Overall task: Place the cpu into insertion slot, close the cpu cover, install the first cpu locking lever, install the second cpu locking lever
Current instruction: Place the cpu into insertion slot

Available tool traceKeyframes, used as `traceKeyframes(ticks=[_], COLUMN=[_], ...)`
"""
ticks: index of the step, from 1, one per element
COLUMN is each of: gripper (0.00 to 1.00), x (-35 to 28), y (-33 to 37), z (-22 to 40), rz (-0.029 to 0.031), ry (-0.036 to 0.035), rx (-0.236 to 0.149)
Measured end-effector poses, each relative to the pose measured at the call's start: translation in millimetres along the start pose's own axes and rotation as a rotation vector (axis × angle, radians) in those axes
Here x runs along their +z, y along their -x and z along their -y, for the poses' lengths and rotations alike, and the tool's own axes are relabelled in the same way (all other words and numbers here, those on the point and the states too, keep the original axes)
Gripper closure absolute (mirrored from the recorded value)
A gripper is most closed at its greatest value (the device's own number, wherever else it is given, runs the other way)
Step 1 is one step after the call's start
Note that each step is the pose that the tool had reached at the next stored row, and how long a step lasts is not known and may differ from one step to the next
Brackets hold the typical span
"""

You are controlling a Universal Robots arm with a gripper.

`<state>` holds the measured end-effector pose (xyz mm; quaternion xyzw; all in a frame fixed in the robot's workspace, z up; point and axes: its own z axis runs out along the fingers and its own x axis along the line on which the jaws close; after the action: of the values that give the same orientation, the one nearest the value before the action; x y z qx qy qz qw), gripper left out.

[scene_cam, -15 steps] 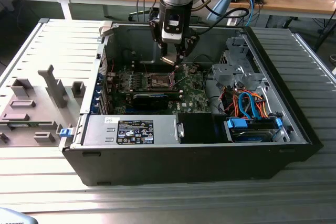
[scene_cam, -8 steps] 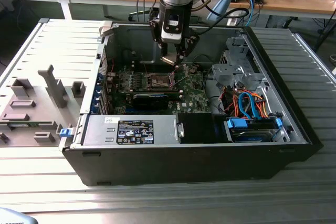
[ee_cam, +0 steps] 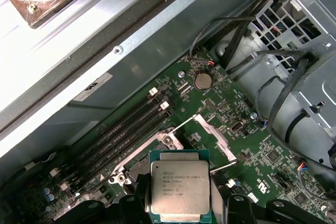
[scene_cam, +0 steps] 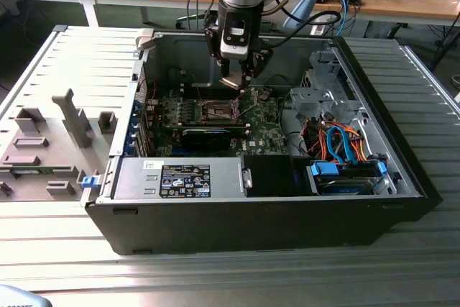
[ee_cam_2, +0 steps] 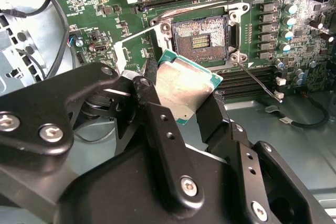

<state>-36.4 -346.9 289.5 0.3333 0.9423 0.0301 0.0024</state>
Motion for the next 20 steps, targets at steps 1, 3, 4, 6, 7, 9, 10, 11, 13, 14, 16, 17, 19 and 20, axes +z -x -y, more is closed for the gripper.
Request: traceKeyframes(ticks=[1, 3, 4, 6, 7, 9, 10, 11, 13, 14, 16, 17, 19, 20], gripper=[0.45, 0.45, 0.45, 0.45, 0.45, 0.45, 0.45, 0.45, 0.45, 0.45, 0.45, 0.45, 0.45, 0.45], x=[0.0, 0.0, 0.0, 0.0, 0.0, 0.0, 0.0, 0.0, 0.0, 0.0, 0.0, 0.0, 0.0, 0.0], y=[0.0, 0.0, 0.0, 0.0, 0.0, 0.0, 0.0, 0.0, 0.0, 0.0, 0.0, 0.0, 0.0, 0.0], z=[0.0, 0.0, 0.0, 0.0, 0.0, 0.0, 0.0, 0.0, 0.0, 0.0, 0.0, 0.0, 0.0, 0.0], rz=[0.0, 0.0001, 0.0001, 0.0002, 0.0003, 0.0004, 0.0004, 0.0005, 0.0005, 0.0005, 0.0006, 0.0007, 0.0008, 0.0008], ry=[-0.0001, -0.0001, 0.0, 0.0, 0.0, 0.0, 0.0, 0.0, 0.0, 0.0001, 0.0001, 0.0001, 0.0001, 0.0001], rx=[0.001, 0.002, 0.002, 0.004, 0.005, 0.006, 0.007, 0.008, 0.009, 0.01, 0.011, 0.012, 0.013, 0.014])
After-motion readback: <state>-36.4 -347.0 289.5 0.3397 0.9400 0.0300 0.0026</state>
